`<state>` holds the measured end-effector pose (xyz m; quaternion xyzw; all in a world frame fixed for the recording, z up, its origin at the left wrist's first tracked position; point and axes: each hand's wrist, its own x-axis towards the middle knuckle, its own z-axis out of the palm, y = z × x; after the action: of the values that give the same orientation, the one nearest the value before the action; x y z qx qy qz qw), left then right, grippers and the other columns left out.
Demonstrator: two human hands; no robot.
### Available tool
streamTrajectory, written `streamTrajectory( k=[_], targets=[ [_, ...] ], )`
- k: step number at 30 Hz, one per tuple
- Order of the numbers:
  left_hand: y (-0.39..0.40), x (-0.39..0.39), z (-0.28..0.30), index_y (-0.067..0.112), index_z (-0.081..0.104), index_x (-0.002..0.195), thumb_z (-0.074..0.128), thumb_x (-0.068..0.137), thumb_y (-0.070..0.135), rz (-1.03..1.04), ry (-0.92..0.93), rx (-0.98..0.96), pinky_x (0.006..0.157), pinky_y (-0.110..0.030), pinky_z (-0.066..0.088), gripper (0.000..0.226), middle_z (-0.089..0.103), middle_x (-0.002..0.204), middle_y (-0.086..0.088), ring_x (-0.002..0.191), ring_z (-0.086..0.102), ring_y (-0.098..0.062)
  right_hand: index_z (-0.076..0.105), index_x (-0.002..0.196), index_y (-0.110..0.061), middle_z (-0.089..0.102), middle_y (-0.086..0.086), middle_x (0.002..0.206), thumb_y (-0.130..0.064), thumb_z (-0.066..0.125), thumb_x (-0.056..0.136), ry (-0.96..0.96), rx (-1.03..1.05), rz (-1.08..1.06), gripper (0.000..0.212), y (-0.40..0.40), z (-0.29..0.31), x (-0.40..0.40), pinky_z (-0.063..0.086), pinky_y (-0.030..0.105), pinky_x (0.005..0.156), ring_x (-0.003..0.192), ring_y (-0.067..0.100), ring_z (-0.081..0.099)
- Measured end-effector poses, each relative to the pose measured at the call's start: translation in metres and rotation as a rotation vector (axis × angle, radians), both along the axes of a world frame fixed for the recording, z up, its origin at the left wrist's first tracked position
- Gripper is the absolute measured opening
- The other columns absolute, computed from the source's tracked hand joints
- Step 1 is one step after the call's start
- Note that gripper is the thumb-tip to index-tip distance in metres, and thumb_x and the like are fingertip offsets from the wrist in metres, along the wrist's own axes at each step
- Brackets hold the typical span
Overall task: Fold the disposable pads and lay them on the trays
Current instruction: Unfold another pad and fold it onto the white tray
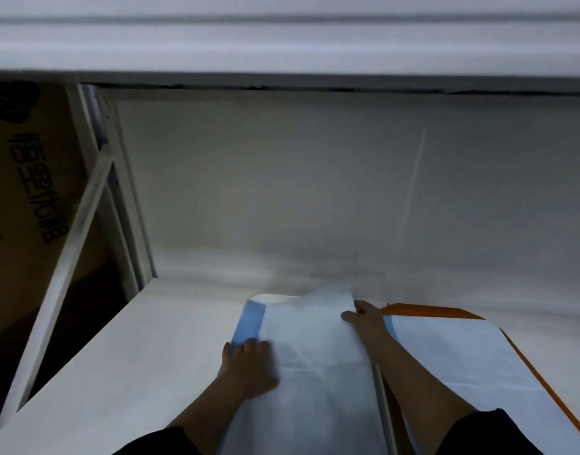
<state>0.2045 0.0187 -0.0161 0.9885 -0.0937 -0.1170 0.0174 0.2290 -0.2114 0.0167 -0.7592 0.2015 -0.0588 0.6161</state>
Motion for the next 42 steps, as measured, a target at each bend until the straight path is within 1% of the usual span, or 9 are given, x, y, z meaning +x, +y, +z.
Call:
streamTrajectory(
  k=[4, 10, 13, 16, 22, 28, 33, 38, 42],
  targets=[
    [-0.013, 0.011, 0.041, 0.02, 0.006, 0.152, 0.041, 0.08, 0.061, -0.049, -0.217, -0.235, 0.117, -0.039, 0.01, 0.09, 0.007, 0.159, -0.006, 0.147, 0.011, -0.02, 0.063, 0.101, -0.009, 0.066, 0.014, 0.1, -0.004, 0.054, 0.088, -0.126, -0.09, 0.134, 0.017, 0.008, 0.021, -0.018, 0.048, 0.035, 0.075, 0.089, 0.03, 0.062],
    [-0.04, 0.013, 0.116, 0.024, 0.025, 0.148, 0.062, 0.086, 0.038, -0.22, -0.425, -0.586, 0.119, -0.039, 0.01, 0.074, 0.027, 0.154, 0.004, 0.142, 0.024, -0.016, 0.064, 0.099, -0.007, 0.069, 0.01, 0.094, -0.004, 0.055, 0.089, -0.288, -0.032, 0.221, 0.014, 0.004, 0.041, -0.058, 0.051, 0.033, 0.074, 0.086, 0.023, 0.065],
    [-0.042, 0.004, 0.134, 0.023, 0.059, 0.119, 0.058, 0.09, 0.033, -0.245, -0.37, -0.617, 0.114, -0.035, 0.022, 0.03, 0.063, 0.116, 0.006, 0.108, 0.056, -0.014, 0.06, 0.1, -0.004, 0.067, 0.009, 0.092, -0.001, 0.054, 0.089, -0.327, 0.043, 0.248, 0.012, 0.002, 0.053, -0.07, 0.051, 0.027, 0.068, 0.082, 0.022, 0.065],
    [-0.043, -0.01, 0.141, 0.018, 0.066, 0.096, 0.058, 0.09, 0.027, -0.285, -0.348, -0.664, 0.079, -0.027, 0.04, 0.013, 0.066, 0.087, 0.002, 0.081, 0.057, -0.017, 0.057, 0.107, -0.008, 0.067, 0.001, 0.099, -0.009, 0.063, 0.088, -0.411, 0.028, 0.279, 0.02, 0.006, 0.072, -0.078, 0.054, 0.021, 0.07, 0.086, 0.013, 0.066],
    [-0.043, -0.023, 0.149, 0.022, 0.066, 0.091, 0.056, 0.09, 0.029, -0.26, -0.36, -0.689, 0.071, -0.029, 0.044, 0.012, 0.066, 0.085, 0.007, 0.08, 0.058, -0.014, 0.06, 0.08, -0.005, 0.06, 0.006, 0.072, -0.021, 0.061, 0.091, -0.559, -0.066, 0.209, 0.019, 0.009, 0.099, -0.086, 0.044, 0.02, 0.063, 0.066, 0.008, 0.055],
    [-0.025, -0.023, 0.147, 0.038, 0.058, 0.076, 0.055, 0.091, 0.029, -0.207, -0.333, -0.674, 0.073, -0.027, 0.046, 0.017, 0.064, 0.083, 0.012, 0.082, 0.058, -0.012, 0.069, 0.086, -0.016, 0.068, -0.006, 0.082, -0.024, 0.052, 0.096, -0.488, 0.005, 0.173, 0.021, 0.004, 0.103, -0.088, 0.046, 0.015, 0.07, 0.076, 0.003, 0.061],
    [-0.033, -0.026, 0.152, 0.022, 0.058, 0.092, 0.041, 0.097, 0.034, -0.283, -0.426, -0.569, 0.071, -0.03, 0.043, 0.022, 0.065, 0.089, 0.004, 0.083, 0.058, -0.018, 0.066, 0.09, -0.021, 0.067, -0.009, 0.089, -0.024, 0.059, 0.092, -0.503, -0.015, 0.124, 0.008, 0.009, 0.105, -0.086, 0.045, 0.008, 0.066, 0.085, 0.008, 0.062],
    [0.016, -0.022, 0.148, 0.019, 0.045, 0.092, 0.003, 0.08, 0.054, -0.347, -0.634, -0.334, 0.074, -0.034, 0.038, 0.056, 0.063, 0.093, -0.007, 0.089, 0.057, -0.03, 0.068, 0.09, -0.022, 0.07, -0.004, 0.091, -0.027, 0.061, 0.091, -0.512, 0.1, 0.082, 0.009, -0.006, 0.113, -0.084, 0.051, 0.016, 0.067, 0.085, 0.011, 0.067],
    [0.062, -0.017, 0.141, 0.022, 0.037, 0.084, 0.007, 0.082, 0.055, -0.216, -0.599, -0.298, 0.067, -0.033, 0.033, 0.044, 0.058, 0.083, -0.002, 0.079, 0.053, -0.027, 0.069, 0.1, -0.017, 0.073, 0.003, 0.098, -0.027, 0.063, 0.09, -0.502, 0.174, 0.085, 0.015, -0.019, 0.111, -0.077, 0.055, 0.034, 0.085, 0.092, 0.019, 0.069]
  ],
)
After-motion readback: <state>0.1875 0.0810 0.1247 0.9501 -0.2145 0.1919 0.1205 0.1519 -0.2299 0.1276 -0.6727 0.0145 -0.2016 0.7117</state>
